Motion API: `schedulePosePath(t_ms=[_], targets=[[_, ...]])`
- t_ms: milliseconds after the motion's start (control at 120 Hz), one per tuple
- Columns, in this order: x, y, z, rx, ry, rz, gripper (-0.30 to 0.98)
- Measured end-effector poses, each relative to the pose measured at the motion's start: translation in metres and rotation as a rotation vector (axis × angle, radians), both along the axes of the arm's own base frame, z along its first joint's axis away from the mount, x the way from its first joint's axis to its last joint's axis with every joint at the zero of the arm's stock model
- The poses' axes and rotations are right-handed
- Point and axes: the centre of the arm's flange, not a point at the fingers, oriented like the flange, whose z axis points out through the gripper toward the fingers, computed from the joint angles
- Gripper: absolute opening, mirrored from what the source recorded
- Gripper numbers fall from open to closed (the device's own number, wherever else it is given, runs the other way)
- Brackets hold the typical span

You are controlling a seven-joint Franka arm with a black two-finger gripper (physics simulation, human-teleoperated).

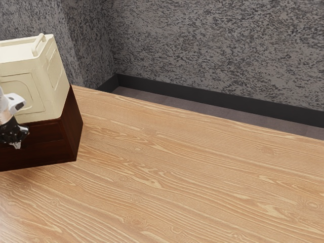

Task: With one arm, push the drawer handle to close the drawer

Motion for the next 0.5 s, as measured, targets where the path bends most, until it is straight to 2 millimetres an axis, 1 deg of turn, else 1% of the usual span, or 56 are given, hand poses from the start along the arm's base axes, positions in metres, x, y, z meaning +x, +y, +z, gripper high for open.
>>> schedulePosePath(t_ms=[33,67,108,167,200,217,267,308,350,383,408,442,467,500], targets=[[0.003,-0.009,0.001,-0.014,0.005,-0.009,-0.1],[0.011,-0.03,0.013,-0.025,0.01,-0.029,-0.1],[0.016,-0.058,0.037,-0.034,0.011,-0.04,-0.1],[0.014,-0.101,0.081,-0.05,0.013,-0.035,-0.1],[0.011,-0.135,0.11,-0.05,0.015,-0.04,-0.1],[0.01,-0.153,0.121,-0.053,0.021,-0.044,-0.1],[0.006,-0.201,0.142,-0.069,0.053,-0.066,-0.1],[0.004,-0.235,0.16,-0.075,0.07,-0.086,-0.1],[0.008,-0.273,0.197,-0.051,0.053,-0.117,-0.09],[0.015,-0.298,0.22,-0.047,0.048,-0.144,-0.07],[0.024,-0.312,0.232,-0.057,0.053,-0.165,-0.06],[0.043,-0.324,0.242,-0.079,0.067,-0.194,-0.04],[0.056,-0.326,0.249,-0.096,0.074,-0.211,-0.02],[0.066,-0.327,0.257,-0.114,0.081,-0.232,0.06]])
